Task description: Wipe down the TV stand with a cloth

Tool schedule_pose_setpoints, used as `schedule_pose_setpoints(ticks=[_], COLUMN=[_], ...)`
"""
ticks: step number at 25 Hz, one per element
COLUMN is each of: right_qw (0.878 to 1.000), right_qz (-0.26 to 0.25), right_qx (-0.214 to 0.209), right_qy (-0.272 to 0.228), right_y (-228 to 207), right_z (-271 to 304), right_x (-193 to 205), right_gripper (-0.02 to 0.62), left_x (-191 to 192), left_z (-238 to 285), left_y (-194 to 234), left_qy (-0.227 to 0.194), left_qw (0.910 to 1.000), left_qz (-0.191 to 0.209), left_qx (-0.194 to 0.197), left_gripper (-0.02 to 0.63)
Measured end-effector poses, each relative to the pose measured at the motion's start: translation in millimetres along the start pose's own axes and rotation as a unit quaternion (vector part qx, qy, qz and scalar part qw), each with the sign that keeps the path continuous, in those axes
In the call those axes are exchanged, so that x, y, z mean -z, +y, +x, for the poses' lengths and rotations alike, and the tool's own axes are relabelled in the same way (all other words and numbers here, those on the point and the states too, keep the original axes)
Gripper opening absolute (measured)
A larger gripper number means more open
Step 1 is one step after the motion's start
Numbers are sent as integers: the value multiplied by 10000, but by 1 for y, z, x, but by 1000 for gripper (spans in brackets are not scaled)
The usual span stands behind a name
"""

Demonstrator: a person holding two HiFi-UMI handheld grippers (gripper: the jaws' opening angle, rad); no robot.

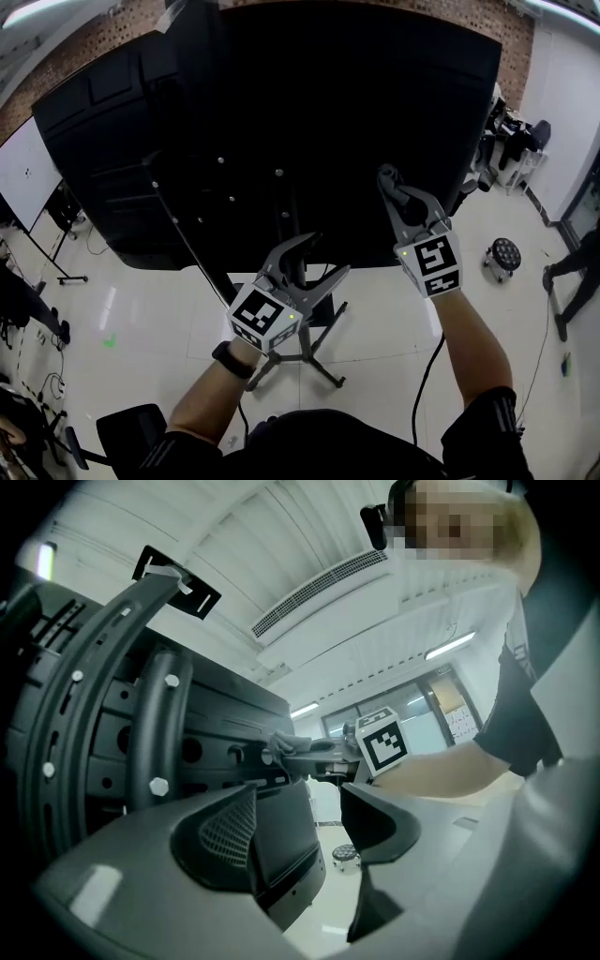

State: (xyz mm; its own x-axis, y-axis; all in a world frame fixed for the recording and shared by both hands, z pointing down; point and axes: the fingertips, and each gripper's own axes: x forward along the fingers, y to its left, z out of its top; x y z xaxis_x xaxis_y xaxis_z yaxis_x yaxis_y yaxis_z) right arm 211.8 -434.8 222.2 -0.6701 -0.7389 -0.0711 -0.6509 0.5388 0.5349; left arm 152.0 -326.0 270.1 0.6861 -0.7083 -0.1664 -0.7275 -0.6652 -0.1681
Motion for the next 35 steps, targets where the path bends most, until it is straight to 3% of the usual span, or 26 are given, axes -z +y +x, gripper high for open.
schedule_pose_setpoints(ticks=[11,20,27,31,35], right_qw=[9960,9909,9852,9814,9743], right_qz=[-228,-388,-708,-1021,-1705], right_qx=[-188,-396,-700,-877,-827], right_qy=[-840,-1227,-1393,-1371,-1216], right_y=[77,179,259,309,354], right_z=[19,75,127,159,195], right_x=[-108,-202,-262,-287,-301], right_gripper=[21,21,21,21,21], left_x=[-24,-51,-63,-73,-73], left_z=[-94,-197,-278,-315,-345], left_y=[56,124,185,210,231], left_qy=[-127,-284,-328,-404,-389], left_qw=[9990,9971,9933,9913,9902], left_qz=[216,379,552,606,599], left_qx=[-383,-588,-962,-1097,-1196], left_gripper=[304,304,304,304,304])
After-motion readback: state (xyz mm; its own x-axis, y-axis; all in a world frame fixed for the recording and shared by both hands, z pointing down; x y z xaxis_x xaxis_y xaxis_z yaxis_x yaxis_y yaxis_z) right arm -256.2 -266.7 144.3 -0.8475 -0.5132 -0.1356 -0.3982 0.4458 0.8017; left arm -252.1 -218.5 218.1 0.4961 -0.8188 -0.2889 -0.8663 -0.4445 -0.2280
